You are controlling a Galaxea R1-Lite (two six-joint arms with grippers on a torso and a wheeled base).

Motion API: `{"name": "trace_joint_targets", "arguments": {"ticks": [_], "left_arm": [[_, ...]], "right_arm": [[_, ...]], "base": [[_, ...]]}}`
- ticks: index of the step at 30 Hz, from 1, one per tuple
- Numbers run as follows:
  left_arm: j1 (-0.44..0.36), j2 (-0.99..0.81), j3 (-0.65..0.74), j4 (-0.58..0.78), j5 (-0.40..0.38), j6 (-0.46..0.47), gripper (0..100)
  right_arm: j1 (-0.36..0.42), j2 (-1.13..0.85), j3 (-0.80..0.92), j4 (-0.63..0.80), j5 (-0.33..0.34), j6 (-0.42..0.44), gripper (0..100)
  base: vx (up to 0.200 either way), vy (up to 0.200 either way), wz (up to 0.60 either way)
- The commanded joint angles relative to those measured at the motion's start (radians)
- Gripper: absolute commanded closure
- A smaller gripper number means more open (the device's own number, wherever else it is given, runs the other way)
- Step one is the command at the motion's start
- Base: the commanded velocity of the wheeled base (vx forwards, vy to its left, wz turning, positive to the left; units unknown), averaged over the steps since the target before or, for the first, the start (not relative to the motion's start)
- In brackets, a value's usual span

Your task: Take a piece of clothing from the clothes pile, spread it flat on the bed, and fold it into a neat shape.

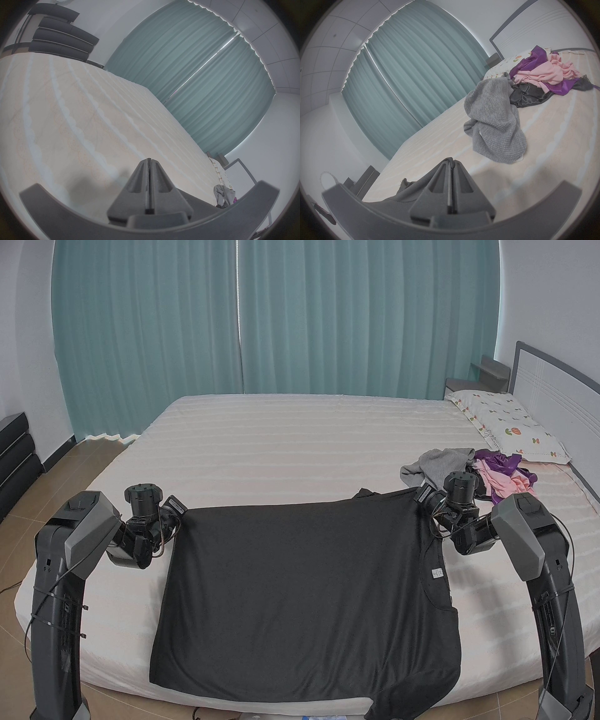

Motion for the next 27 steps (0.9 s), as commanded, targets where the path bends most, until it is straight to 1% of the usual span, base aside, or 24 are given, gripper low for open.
{"name": "trace_joint_targets", "arguments": {"ticks": [1,7,17,18,22,23,27], "left_arm": [[-0.003,0.021,-0.004,-0.005,0.001,-0.001,100],[-0.003,0.044,-0.023,0.002,-0.002,0.001,100],[-0.008,0.064,-0.037,0.008,-0.003,0.004,100],[-0.009,0.066,-0.037,0.008,-0.003,0.004,100],[-0.012,0.070,-0.040,0.018,-0.003,0.007,100],[-0.014,0.070,-0.040,0.018,-0.003,0.007,0],[-0.014,0.070,-0.038,0.018,-0.003,0.007,0]], "right_arm": [[0.005,0.042,-0.037,-0.001,-0.019,-0.006,100],[0.010,0.074,-0.043,0.002,-0.022,-0.031,100],[0.018,0.094,-0.037,0.011,-0.022,-0.033,100],[0.019,0.099,-0.035,0.011,-0.022,-0.033,0],[0.024,0.109,-0.034,0.014,-0.024,-0.037,0],[0.027,0.111,-0.034,0.016,-0.024,-0.037,0],[0.022,0.099,-0.015,0.013,-0.022,-0.034,0]], "base": [[0.000,0.000,0.00],[0.000,0.000,0.00],[0.000,0.000,0.00],[0.000,0.000,0.00],[0.000,0.000,0.00],[0.000,0.000,0.00],[0.000,0.000,0.00]]}}
